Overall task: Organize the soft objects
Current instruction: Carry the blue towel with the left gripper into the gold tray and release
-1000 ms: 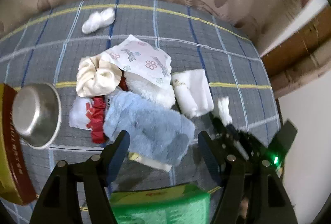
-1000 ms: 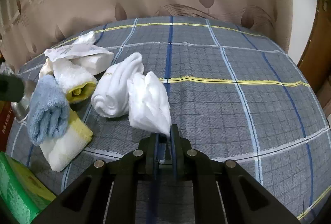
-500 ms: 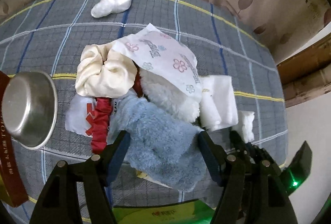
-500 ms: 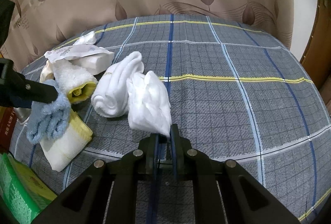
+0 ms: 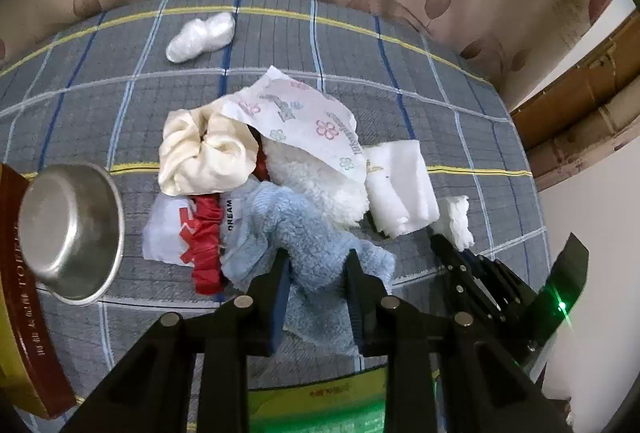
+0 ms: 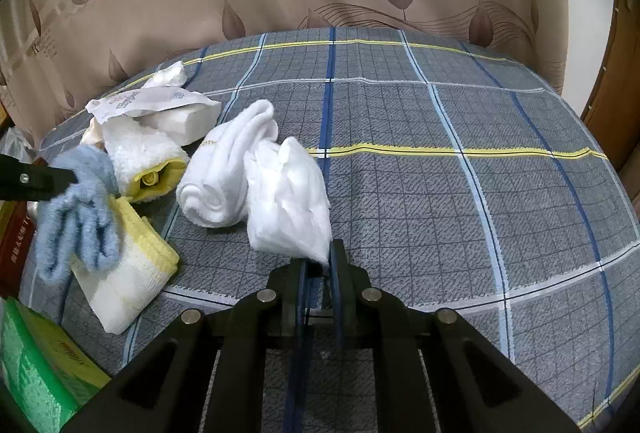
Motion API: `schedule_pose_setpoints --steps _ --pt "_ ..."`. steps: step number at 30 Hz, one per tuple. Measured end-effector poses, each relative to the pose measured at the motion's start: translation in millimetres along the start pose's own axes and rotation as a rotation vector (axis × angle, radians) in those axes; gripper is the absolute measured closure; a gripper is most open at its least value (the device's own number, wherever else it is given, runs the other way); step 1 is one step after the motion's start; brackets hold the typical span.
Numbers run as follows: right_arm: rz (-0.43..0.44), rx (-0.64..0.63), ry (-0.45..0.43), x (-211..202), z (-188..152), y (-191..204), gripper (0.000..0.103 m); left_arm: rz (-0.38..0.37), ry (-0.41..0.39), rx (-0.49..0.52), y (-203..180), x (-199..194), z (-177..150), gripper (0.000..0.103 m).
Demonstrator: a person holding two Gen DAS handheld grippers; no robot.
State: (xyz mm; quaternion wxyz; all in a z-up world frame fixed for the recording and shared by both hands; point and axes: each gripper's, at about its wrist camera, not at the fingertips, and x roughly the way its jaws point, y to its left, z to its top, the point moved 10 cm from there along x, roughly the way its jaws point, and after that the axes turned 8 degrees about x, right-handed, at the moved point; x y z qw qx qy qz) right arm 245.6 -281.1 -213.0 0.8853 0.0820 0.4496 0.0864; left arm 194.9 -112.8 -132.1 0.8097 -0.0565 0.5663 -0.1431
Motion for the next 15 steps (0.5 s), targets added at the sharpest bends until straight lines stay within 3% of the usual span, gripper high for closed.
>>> schedule_pose_setpoints --steps 15 --pt "0.000 0.001 0.000 1 0 0 0.093 0.050 -0.077 0.076 3 -60 -13 0.077"
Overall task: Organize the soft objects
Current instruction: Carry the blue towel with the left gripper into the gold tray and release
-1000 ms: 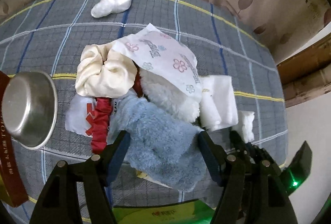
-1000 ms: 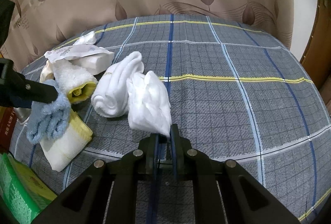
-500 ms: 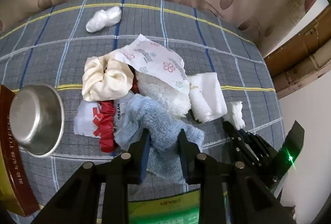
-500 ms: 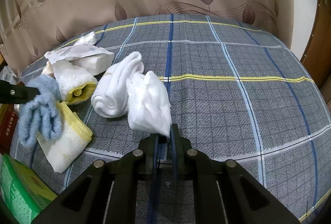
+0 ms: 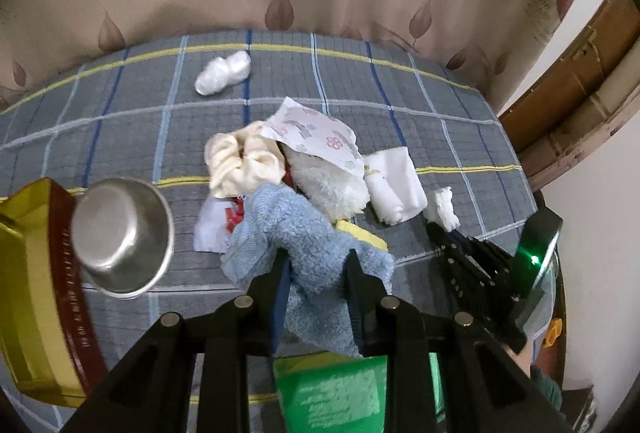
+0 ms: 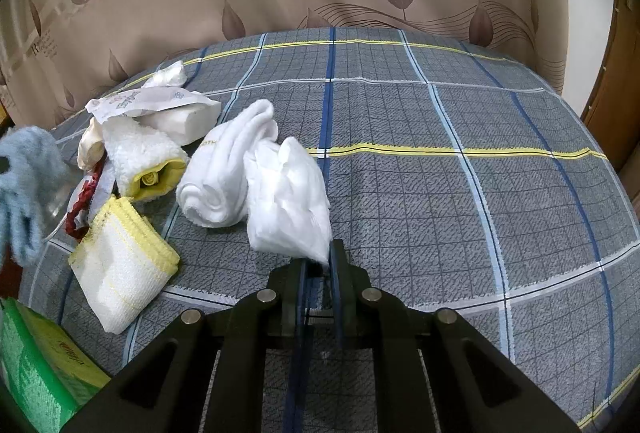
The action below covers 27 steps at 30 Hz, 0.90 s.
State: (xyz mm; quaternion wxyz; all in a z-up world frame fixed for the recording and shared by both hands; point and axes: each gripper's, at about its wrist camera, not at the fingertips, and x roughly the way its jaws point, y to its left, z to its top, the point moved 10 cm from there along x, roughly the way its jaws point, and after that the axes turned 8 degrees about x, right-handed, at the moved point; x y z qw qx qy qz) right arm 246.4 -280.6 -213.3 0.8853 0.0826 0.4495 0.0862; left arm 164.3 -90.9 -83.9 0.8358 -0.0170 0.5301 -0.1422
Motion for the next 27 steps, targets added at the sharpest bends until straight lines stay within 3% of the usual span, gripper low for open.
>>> schedule_pose_setpoints --steps 7,18,27 --pt "-0.001 -0.001 0.000 0 0 0 0.093 0.078 -0.036 0.014 35 -38 -5 0.077" --pt "-0.002 -0.001 0.000 0 0 0 0.093 0.282 -0.067 -0.088 160 -93 -17 0.077" --pt "-0.016 -0.014 -0.003 1 -1 -1 0.093 0.412 -0.018 -0.187 250 -94 -47 0.077"
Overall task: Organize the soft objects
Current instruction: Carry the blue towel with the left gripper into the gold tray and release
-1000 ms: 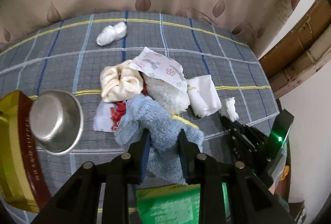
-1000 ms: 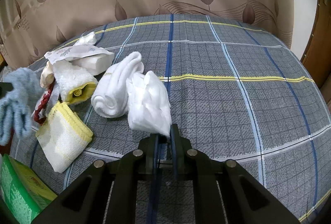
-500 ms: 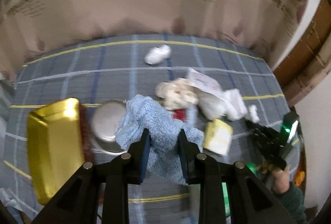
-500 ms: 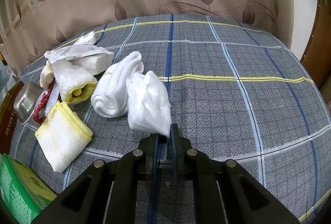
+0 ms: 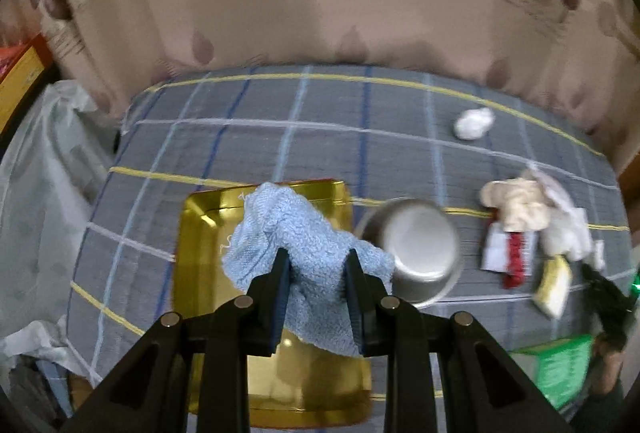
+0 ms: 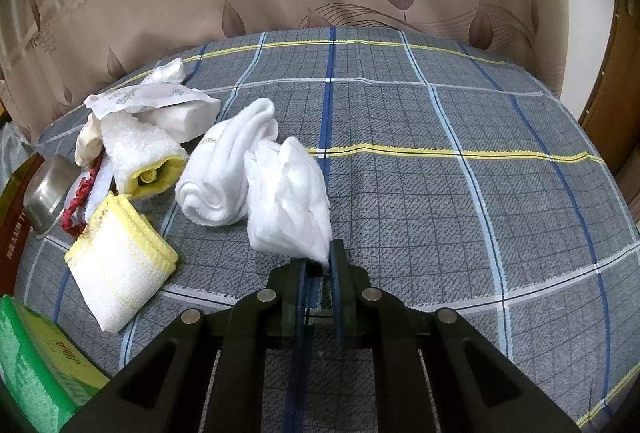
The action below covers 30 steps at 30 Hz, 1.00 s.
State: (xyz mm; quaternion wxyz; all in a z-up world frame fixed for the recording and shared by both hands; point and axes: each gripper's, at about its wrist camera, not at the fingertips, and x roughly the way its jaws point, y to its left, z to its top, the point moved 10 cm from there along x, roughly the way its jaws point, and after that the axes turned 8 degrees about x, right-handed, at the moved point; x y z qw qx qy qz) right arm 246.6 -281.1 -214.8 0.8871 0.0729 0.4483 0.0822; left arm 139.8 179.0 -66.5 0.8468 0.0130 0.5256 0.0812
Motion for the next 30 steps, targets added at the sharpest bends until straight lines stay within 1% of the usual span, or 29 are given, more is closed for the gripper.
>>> schedule_pose_setpoints --steps 3,6,9,12,15,17,18,20,25,30 --pt "-0.008 -0.007 -0.001 0 0 0 0.093 0.032 0.028 0.002 17 15 -8 0.077" --pt "-0.010 -0.009 -0.001 1 -1 0 0.093 0.047 0.057 0.013 26 30 -17 0.076" --pt "-0.009 -0.008 -0.001 1 -1 0 0.093 0.042 0.084 0.015 30 44 -25 0.075" --pt "-0.012 -0.010 -0.002 1 -1 1 0.093 0.072 0.101 0.030 33 52 -30 0.073" --pt "-0.012 -0.010 -0.002 0 -1 0 0.093 0.084 0.109 0.061 32 55 -32 0.070" --pt "-0.011 -0.009 -0.002 0 -1 0 0.093 0.095 0.103 0.078 31 54 -31 0.068" --pt "-0.010 -0.009 -0.002 0 -1 0 0.093 0.097 0.099 0.082 31 54 -30 0.063" --pt "-0.010 -0.009 -0.002 0 -1 1 0.093 0.084 0.089 0.084 31 52 -28 0.061" --pt "-0.010 -0.009 -0.002 0 -1 0 0.093 0.080 0.048 0.062 35 43 -27 0.060" --pt "-0.008 -0.007 -0.004 0 0 0 0.093 0.093 0.005 0.016 44 32 -37 0.060"
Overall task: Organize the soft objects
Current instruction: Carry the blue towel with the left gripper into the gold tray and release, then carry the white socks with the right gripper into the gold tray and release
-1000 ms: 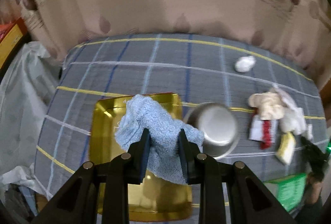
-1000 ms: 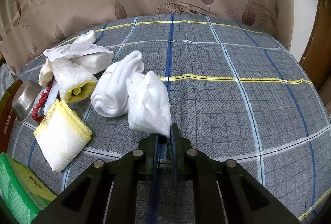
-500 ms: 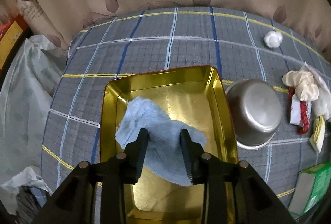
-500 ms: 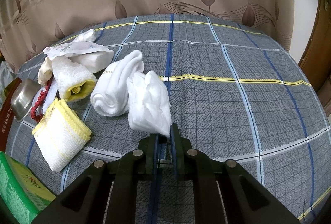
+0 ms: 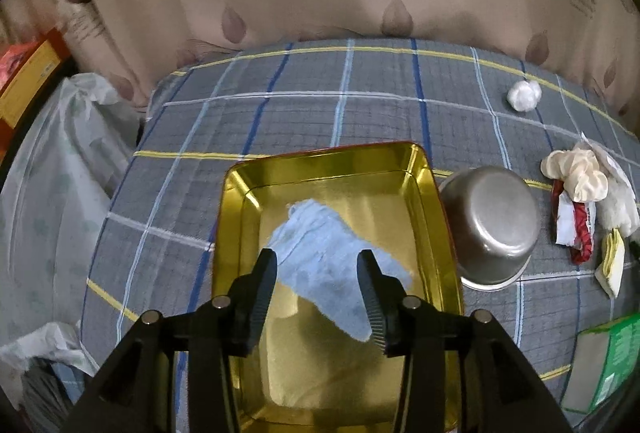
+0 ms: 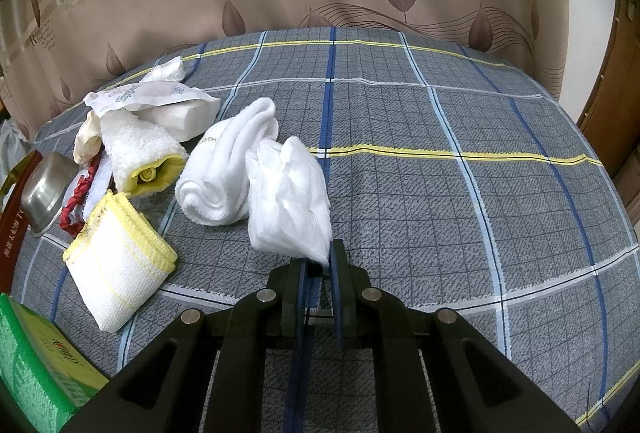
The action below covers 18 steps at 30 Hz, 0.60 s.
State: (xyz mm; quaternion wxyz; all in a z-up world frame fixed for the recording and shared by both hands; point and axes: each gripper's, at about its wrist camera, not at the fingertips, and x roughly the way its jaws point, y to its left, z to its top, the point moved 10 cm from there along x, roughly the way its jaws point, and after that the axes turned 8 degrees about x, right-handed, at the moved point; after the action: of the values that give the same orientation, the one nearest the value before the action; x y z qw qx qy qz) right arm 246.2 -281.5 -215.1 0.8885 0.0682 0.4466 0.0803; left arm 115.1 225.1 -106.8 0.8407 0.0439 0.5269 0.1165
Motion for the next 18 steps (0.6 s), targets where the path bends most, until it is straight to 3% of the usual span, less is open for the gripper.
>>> schedule_pose_setpoints --steps 8,18 --pt "-0.003 -0.006 -0.001 -6 2 2 0.092 0.066 -0.064 -0.105 29 -9 -23 0.060" --pt "-0.050 -0.048 -0.040 -38 22 17 0.093 0.029 -0.091 -0.198 44 -7 -41 0.060"
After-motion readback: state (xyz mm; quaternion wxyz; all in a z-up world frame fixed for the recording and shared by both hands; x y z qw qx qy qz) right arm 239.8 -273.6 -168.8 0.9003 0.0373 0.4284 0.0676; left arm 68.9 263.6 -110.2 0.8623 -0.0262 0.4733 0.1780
